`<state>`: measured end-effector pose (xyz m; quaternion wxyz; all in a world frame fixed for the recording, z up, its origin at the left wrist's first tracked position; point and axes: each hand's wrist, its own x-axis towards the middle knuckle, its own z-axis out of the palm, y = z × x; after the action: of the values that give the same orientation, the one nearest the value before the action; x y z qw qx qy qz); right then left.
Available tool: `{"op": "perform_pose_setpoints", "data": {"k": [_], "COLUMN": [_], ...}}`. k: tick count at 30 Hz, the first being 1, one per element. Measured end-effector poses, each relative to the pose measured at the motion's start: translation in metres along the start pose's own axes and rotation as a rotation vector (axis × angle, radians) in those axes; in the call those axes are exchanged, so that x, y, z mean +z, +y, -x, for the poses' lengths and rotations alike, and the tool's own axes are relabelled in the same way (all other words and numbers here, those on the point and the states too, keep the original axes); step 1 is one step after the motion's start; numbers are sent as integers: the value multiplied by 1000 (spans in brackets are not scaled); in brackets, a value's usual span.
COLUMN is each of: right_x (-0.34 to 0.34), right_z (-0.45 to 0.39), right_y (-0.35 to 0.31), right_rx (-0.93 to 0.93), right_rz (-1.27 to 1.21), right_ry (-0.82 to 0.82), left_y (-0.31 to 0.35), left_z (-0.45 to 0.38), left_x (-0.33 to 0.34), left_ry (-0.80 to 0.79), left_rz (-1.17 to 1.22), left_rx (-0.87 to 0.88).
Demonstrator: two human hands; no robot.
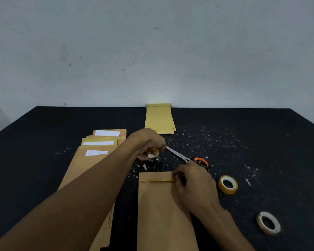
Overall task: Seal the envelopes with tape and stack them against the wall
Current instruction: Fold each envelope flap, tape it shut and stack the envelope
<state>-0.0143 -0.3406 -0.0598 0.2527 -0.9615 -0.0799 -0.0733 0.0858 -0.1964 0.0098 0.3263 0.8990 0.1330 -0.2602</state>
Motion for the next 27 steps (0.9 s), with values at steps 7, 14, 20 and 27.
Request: {"op": "perform_pose_setpoints", "data": {"k": [7,14,20,27], "right_x": [-2,-5,-11,-21], "right_z": [0,-1,-1,-1], "right_y": [4,2,1,-18], "right_rx": [-12,-13,-26,-222], "right_rz": [-16,-25,-12,-370], "right_ry": [3,-7,-8,187], "left_y": [-20,-60,-71,-71], "left_z": [14,45,61,69], "left_x": [-2,9,18,28], "left_ry": [-101,-217,-136,-18], "left_rz": [380,817,919,1027], "left_rx": [67,364,493,514]}}
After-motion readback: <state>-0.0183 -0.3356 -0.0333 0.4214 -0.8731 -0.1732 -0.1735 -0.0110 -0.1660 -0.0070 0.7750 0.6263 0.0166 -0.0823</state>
